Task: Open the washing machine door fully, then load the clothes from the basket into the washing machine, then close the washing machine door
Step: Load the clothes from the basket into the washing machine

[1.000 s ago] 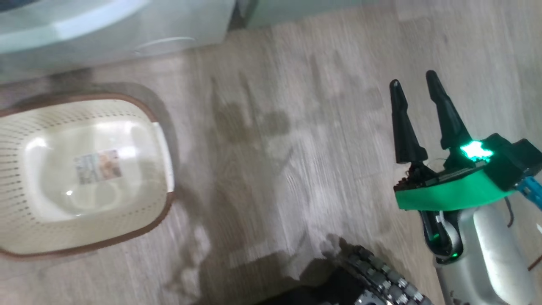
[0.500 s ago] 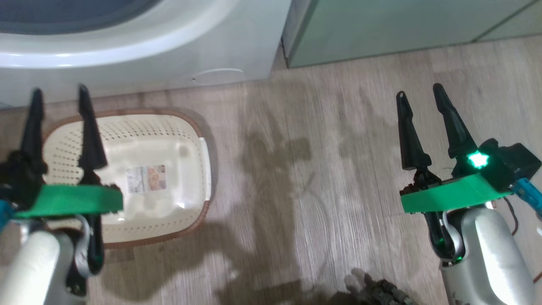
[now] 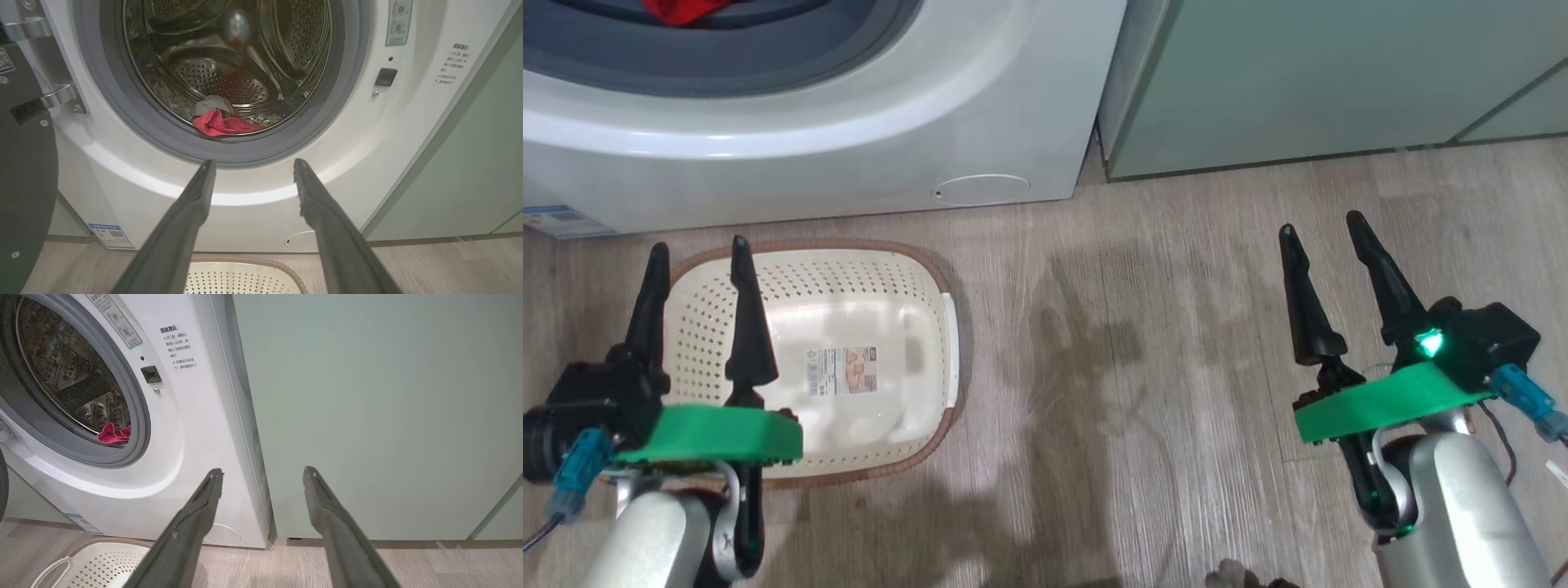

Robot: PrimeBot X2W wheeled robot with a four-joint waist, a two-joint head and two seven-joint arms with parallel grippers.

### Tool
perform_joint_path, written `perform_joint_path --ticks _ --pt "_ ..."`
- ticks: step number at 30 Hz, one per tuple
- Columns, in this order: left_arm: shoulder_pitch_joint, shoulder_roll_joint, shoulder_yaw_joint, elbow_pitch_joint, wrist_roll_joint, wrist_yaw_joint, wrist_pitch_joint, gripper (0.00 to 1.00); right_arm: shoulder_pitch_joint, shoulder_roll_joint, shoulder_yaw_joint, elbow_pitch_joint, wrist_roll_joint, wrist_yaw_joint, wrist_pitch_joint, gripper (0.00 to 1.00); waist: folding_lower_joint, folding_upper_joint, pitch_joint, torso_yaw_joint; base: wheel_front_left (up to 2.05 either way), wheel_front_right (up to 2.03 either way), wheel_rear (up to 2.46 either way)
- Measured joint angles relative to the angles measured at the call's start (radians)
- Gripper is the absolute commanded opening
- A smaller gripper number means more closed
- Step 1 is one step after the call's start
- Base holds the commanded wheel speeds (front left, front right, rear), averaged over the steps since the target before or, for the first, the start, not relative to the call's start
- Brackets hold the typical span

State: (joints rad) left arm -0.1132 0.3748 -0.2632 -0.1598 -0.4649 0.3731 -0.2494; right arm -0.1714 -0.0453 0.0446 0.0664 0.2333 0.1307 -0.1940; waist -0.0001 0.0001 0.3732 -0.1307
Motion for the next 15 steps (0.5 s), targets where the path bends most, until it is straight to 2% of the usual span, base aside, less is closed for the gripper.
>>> perform_joint_path --ticks 15 --pt "0.012 -0.02 0.002 0.023 0.009 -0.027 0.0 1.0 0.021 0.0 0.005 -0.019 -0.012 0.0 0.018 1.0 0.0 0.0 -0.019 0.005 0.0 0.0 0.0"
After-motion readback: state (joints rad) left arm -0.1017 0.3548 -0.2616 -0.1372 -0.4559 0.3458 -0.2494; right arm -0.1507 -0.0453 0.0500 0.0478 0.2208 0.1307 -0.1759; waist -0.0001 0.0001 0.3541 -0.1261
